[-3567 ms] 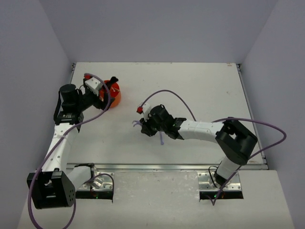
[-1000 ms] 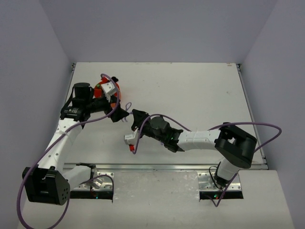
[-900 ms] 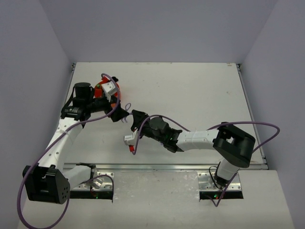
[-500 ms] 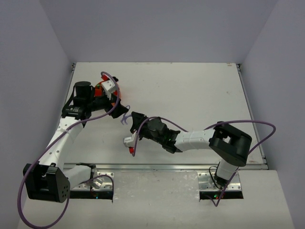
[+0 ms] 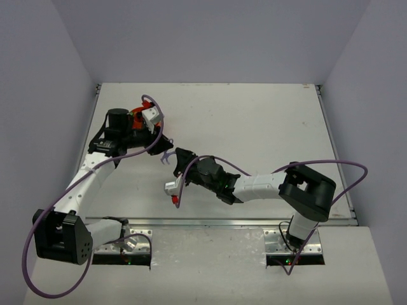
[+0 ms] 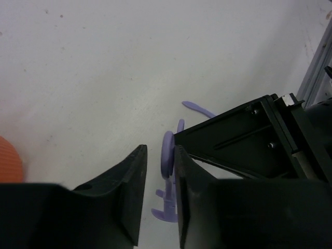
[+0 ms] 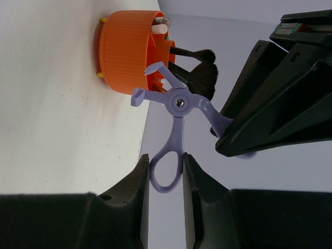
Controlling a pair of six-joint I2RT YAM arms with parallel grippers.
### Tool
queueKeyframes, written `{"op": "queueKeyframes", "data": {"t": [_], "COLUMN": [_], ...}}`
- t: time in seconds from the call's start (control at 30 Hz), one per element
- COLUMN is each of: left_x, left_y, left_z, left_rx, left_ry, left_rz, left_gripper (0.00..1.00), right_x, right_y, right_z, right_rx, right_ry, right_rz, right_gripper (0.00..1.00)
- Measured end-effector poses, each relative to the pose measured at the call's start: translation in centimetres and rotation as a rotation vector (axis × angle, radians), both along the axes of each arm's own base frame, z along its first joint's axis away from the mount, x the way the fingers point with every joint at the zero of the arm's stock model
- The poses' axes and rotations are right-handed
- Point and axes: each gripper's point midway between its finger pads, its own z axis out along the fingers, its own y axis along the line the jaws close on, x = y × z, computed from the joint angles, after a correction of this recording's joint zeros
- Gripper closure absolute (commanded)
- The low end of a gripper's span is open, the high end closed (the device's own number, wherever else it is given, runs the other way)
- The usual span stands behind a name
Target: Organize the makeup
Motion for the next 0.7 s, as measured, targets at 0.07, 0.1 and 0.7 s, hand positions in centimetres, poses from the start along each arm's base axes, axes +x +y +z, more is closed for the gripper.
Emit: {"op": "queueKeyframes", "data": {"t": [0.07, 0.1, 0.7], "left_x": [-0.2, -0.3, 1.6], "left_y": [-0.2, -0.3, 1.1], "left_z": [0.1, 0.1, 0.7], "left_rx": [-0.011, -0.018, 0.021], "left_ry": [0.011, 0.016, -0.058], "left_rz": [-0.005, -0.010, 0.104], "left_gripper": [0.95, 0.98, 1.00], "right_x": [0.0, 0.1, 2.1], "right_y": [0.0, 0.0, -0.5], "right_z": [0.0, 0.0, 0.8], "right_rx": [0.001, 0.001, 0.101], "right_ry": [-0.001, -0.002, -0.069], "right_rz": [-0.003, -0.005, -0.173], "right_gripper": [1.00, 1.00, 0.01]}}
